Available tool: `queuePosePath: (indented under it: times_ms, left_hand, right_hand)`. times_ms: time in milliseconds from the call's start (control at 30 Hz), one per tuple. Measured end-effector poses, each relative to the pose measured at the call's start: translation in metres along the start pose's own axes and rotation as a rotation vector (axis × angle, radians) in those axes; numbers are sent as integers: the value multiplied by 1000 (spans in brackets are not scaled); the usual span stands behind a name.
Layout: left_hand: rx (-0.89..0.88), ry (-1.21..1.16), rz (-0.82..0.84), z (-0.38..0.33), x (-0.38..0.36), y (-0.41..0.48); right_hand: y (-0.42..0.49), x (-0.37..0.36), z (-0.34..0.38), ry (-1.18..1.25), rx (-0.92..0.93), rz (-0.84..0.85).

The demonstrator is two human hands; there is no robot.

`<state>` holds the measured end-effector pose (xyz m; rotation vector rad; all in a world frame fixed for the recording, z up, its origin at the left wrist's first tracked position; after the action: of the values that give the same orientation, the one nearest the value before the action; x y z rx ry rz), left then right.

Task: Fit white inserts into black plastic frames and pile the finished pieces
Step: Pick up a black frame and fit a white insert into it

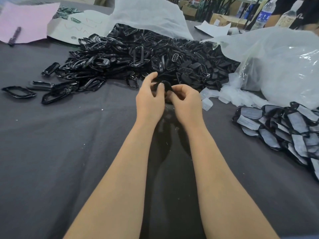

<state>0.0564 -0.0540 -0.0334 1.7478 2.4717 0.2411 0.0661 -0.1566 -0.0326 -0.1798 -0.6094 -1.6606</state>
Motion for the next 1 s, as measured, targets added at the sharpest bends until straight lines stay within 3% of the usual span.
queuePosePath:
  times_ms: [67,267,433,667,1000]
  left_hand:
    - [50,21,-39,4,4,3]
    - [156,-143,-223,11,10,3]
    - [126,-195,-267,8,9,2]
    - [124,-307,-165,2,6,-2]
    - [110,-349,7,-4,1,-6]
  right_hand:
    - [0,-1,-1,-29,15,17]
    - [3,6,-5,152,-138,-147]
    - [-2,3,6,107,-23,-141]
    - [-7,0,12,19,101,-139]
    - [-8,1,9,21,56,-240]
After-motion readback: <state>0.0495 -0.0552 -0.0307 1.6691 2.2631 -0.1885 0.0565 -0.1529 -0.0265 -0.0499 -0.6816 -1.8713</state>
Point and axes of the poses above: each hand's wrist, its own y-axis towards the middle knuckle, its own x-axis out of the back of the hand, z = x × y, the point moved 2 cm from there along y, towards the middle knuckle, and after that the axes turned 8 degrees about -y, right-handed, at the moved point
